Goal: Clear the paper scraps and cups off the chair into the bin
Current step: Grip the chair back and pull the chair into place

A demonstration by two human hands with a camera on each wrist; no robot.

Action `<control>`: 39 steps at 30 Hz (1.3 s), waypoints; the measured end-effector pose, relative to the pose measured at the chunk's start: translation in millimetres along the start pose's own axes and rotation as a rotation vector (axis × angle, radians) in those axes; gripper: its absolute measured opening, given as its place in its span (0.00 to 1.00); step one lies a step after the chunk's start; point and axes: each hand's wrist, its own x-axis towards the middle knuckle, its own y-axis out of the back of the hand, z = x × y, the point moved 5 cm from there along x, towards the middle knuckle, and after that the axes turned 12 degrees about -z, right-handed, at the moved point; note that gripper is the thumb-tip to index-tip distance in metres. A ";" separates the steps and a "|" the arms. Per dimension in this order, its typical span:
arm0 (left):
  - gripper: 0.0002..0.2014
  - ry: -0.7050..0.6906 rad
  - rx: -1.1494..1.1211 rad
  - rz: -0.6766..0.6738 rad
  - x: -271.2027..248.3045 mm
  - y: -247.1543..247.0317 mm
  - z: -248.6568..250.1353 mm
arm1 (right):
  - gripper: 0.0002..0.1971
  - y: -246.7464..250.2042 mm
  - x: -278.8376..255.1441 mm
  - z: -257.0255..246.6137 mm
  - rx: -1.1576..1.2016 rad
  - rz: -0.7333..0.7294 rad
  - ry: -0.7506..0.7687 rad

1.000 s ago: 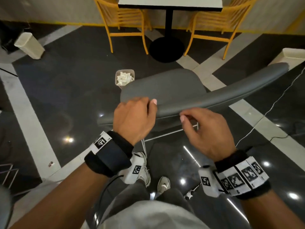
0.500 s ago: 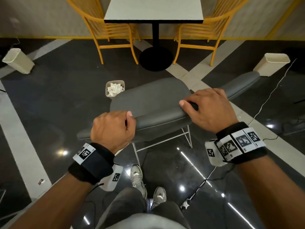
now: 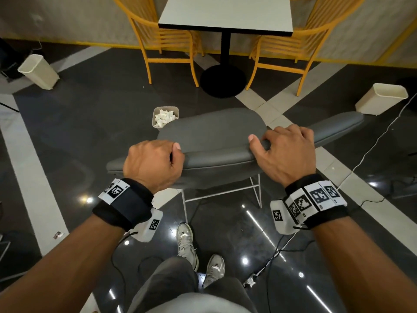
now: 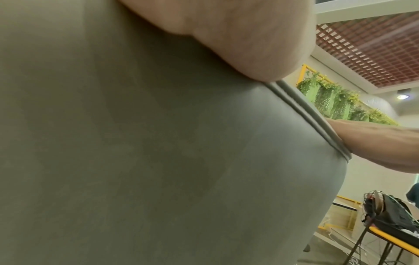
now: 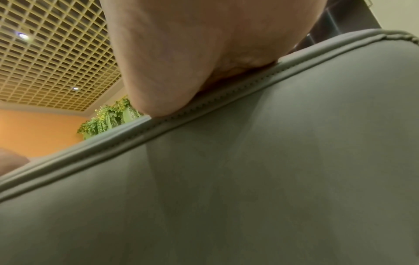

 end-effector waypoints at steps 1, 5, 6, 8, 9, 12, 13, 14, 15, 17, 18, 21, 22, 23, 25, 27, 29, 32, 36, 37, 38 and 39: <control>0.20 -0.003 -0.001 0.003 -0.9 0.2 -4.4 | 0.33 -0.3 -2.6 -3.6 -0.004 -0.001 -0.004; 0.21 -0.044 -0.009 0.023 -4.4 1.1 -29.0 | 0.33 -0.3 -16.9 -24.1 -0.026 0.007 -0.003; 0.21 -0.056 -0.014 0.020 -5.2 1.1 -36.5 | 0.33 -0.5 -20.9 -30.3 -0.030 0.002 0.001; 0.20 -0.082 -0.019 0.006 -7.3 2.6 -51.3 | 0.33 -0.5 -29.3 -44.0 -0.039 -0.008 0.009; 0.20 -0.097 -0.023 0.008 -7.8 4.1 -58.9 | 0.33 -0.4 -32.7 -51.0 -0.047 -0.012 0.013; 0.20 -0.111 -0.032 0.020 -5.0 8.6 -83.6 | 0.34 -2.2 -39.1 -73.3 -0.067 -0.009 0.039; 0.19 -0.102 -0.038 0.023 -2.9 10.3 -91.8 | 0.34 -2.8 -40.0 -79.8 -0.074 -0.003 0.041; 0.19 -0.092 -0.044 0.028 -0.8 12.1 -98.9 | 0.34 -3.2 -39.6 -85.9 -0.081 -0.001 0.043; 0.19 -0.084 -0.050 0.027 1.1 13.7 -105.0 | 0.34 -3.1 -38.8 -92.2 -0.084 -0.007 0.048; 0.19 -0.072 -0.053 0.008 1.3 14.1 -111.1 | 0.32 -2.3 -38.7 -99.9 -0.088 -0.017 0.083; 0.18 -0.063 -0.046 -0.002 -0.2 13.5 -111.5 | 0.32 -0.9 -39.1 -99.5 -0.087 -0.006 0.109; 0.18 -0.016 0.024 -0.066 -3.9 11.4 -107.5 | 0.32 6.2 -36.3 -73.6 -0.085 0.011 0.091; 0.18 -0.009 0.051 -0.088 -3.3 11.5 -105.7 | 0.33 7.6 -35.0 -62.7 -0.092 0.003 0.047; 0.20 -0.009 0.076 -0.111 -3.1 11.9 -102.9 | 0.34 7.4 -35.4 -54.4 -0.103 -0.004 0.006; 0.22 -0.015 0.114 -0.150 -5.7 10.0 -94.0 | 0.34 3.4 -38.0 -50.9 -0.118 0.016 -0.016; 0.22 -0.015 0.122 -0.162 -9.8 7.7 -81.7 | 0.33 0.6 -38.6 -55.3 -0.110 0.064 -0.020; 0.19 0.009 0.109 -0.167 -6.6 7.2 -75.0 | 0.31 1.0 -33.4 -53.8 -0.098 0.087 -0.046; 0.17 0.021 0.120 -0.168 9.0 7.1 -73.4 | 0.29 3.3 -20.6 -43.7 -0.093 0.077 -0.072; 0.17 0.051 0.111 -0.211 27.2 3.9 -76.4 | 0.26 5.9 -7.6 -44.1 -0.085 0.075 -0.070; 0.18 0.056 0.106 -0.213 31.0 3.3 -77.5 | 0.26 6.4 -3.9 -44.6 -0.076 0.084 -0.066; 0.18 0.060 0.101 -0.206 35.6 2.9 -78.6 | 0.25 6.9 0.9 -44.7 -0.066 0.092 -0.062; 0.18 0.065 0.097 -0.193 41.1 3.1 -80.0 | 0.25 7.8 6.2 -44.6 -0.054 0.095 -0.060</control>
